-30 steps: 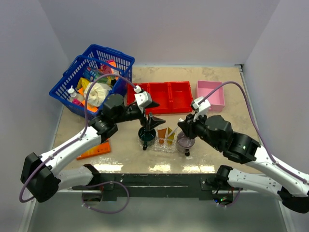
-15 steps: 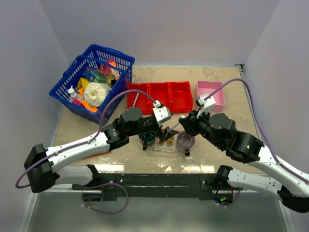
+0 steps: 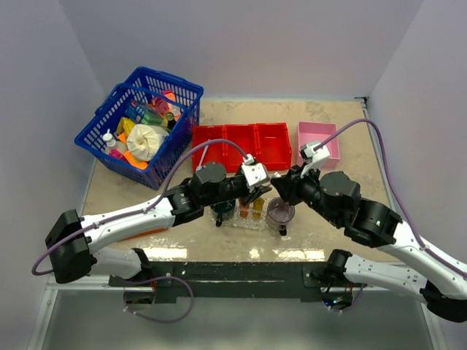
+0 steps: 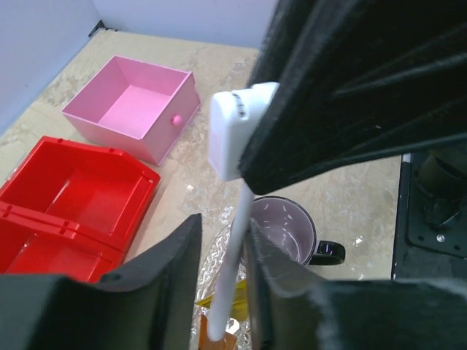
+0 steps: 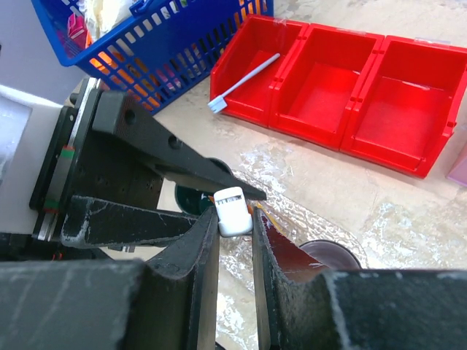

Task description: Prepare toiletry sets of a toothbrush and toothpaste on the tray

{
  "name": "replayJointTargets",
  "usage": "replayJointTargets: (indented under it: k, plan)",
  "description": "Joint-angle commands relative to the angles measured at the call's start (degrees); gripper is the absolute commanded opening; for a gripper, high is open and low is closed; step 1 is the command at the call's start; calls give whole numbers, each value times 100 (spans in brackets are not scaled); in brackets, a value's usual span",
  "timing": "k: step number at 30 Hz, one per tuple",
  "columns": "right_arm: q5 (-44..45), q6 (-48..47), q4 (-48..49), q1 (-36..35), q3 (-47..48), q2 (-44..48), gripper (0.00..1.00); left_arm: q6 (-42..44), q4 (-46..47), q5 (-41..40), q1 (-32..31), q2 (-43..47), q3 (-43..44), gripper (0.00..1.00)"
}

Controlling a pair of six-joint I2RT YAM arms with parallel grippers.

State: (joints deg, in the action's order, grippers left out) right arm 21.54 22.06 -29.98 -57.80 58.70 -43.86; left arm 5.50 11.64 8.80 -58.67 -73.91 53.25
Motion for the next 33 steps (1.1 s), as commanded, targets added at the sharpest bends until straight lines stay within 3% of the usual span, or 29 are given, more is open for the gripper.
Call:
replayJointTargets:
  k: [1,4,5,7,8,11,14,18,22,28,33]
  plan:
    - [-71,9,1,-21,221,35,0,118,321,166,-56,17,194,27]
    - [-106,-27,-43,-21,309,18,0,109,286,289,-65,17,168,13]
    - [-132,-27,-26,-21,326,17,0,92,269,376,-74,26,159,13]
    - [-325,-158,18,-21,344,0,0,40,225,456,-83,34,159,28]
    - [-378,-228,9,-21,379,-18,0,-39,190,447,-91,52,159,52]
    - [-449,-518,-200,-21,598,-97,0,-171,146,439,-74,280,45,83]
    - [-545,-843,-473,-21,940,-167,0,-242,23,465,-13,658,-113,92]
    - [-888,-1326,-719,-29,1214,-272,0,-400,-529,1156,487,1149,-131,94]
    - [-1467,-1643,-922,-21,1329,-614,0,-662,-838,1766,1820,1519,-228,94]
    - [-1881,-1977,-668,-99,1267,-1010,0,-813,-1437,871,3175,1529,54,97]
    - [-1742,-2406,-702,-495,1574,-1510,0,-752,-1252,-132,3608,1537,-359,97]
